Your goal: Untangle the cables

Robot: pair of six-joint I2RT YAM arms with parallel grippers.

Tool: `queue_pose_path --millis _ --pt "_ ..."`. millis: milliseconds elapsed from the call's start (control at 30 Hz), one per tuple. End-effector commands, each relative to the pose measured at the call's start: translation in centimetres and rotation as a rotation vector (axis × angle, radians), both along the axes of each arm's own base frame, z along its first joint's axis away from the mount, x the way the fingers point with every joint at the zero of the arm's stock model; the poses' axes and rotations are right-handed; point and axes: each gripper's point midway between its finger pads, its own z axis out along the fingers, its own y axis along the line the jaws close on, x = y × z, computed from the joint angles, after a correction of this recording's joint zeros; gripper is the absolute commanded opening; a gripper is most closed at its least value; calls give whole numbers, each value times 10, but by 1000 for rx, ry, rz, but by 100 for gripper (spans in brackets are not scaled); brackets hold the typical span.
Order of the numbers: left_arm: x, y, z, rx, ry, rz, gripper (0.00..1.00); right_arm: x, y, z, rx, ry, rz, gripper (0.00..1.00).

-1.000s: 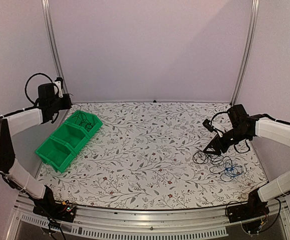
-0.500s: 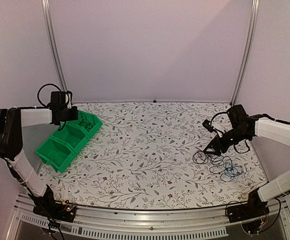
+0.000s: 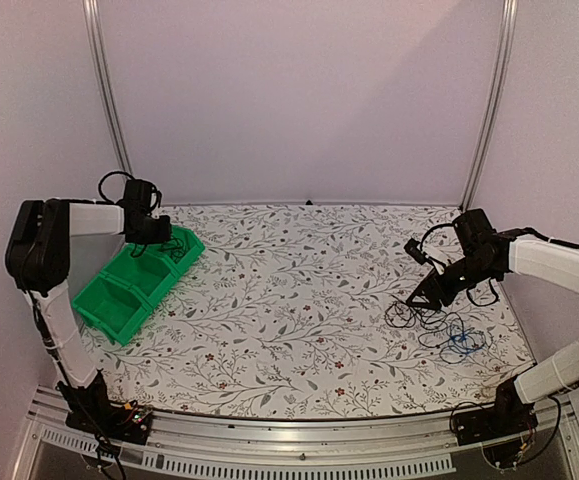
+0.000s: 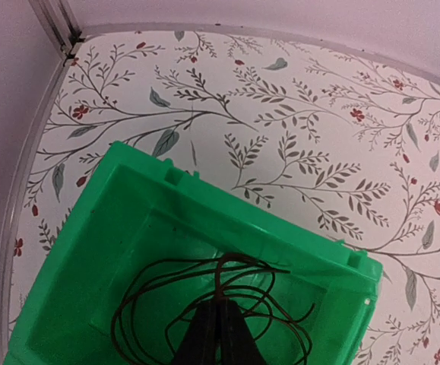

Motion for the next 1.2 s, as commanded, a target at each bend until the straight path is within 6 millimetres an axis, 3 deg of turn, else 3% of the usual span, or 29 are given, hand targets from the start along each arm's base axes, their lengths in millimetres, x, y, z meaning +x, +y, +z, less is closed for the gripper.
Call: queue_pose_path --millis 0,300,433,600,933,1033,1167 --pt "-2 -5 -14 1 88 26 0 3 -1 4 3 -30 2 54" --pt "-15 -6 -26 -2 154 54 0 3 -1 8 9 -57 1 54" --pt "-17 -13 -20 -15 173 38 2 2 2 13 24 -53 10 54" --pt "-20 -11 9 -6 168 84 19 4 8 33 62 -41 19 54" --pt "-43 -4 59 18 122 129 42 9 12 70 82 -120 55 54" --pt "-46 -4 88 6 71 131 47 17 10 86 63 -157 58 54" --pt "-37 -19 144 -51 -82 58 49 31 -3 101 -35 -230 40 54"
